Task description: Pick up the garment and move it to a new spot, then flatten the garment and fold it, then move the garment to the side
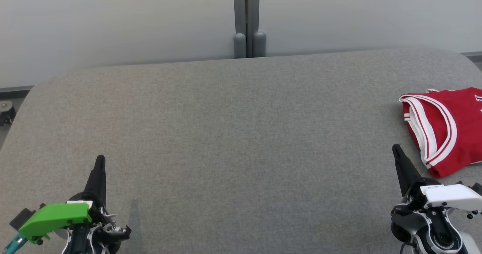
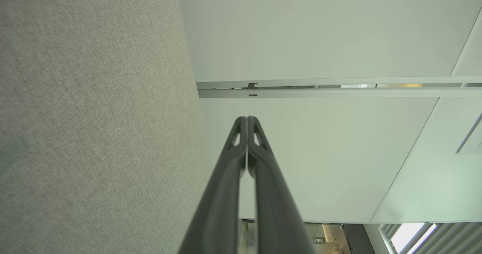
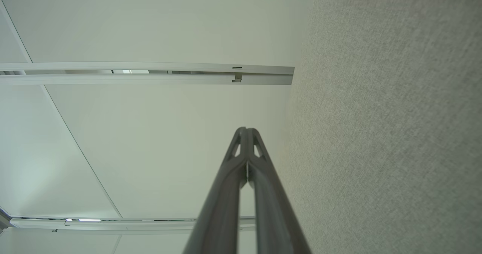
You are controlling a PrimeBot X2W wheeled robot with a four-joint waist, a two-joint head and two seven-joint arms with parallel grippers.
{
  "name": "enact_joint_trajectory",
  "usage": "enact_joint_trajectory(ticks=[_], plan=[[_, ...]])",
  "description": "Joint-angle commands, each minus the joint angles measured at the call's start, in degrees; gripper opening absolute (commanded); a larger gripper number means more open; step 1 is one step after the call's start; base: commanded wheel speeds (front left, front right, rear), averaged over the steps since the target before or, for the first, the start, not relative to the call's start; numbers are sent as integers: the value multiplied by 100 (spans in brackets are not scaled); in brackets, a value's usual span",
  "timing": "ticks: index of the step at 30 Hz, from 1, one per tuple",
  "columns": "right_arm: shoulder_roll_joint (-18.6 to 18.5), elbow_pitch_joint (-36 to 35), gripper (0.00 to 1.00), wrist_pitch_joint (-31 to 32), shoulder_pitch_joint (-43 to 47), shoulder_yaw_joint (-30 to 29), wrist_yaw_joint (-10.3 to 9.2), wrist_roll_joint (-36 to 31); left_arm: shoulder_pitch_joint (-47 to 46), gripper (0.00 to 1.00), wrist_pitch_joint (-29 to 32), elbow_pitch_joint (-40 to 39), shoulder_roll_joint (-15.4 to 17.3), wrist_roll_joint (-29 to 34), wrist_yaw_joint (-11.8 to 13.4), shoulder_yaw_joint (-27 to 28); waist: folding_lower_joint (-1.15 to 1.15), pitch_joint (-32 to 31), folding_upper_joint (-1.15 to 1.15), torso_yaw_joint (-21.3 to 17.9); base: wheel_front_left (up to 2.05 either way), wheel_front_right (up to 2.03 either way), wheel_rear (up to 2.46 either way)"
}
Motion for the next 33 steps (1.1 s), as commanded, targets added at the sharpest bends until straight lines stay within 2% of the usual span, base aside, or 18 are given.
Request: enact_joint_trajectory(ticks=[1,33], plan=[[-32,-16,0,23,75,-12,0,10,-74,0,20,-22,40,-19,-22,11,0,0,0,0,0,0,0],[-32,-16,0,23,75,-12,-1,10,-73,0,20,-21,40,-20,-21,11,0,0,0,0,0,0,0]])
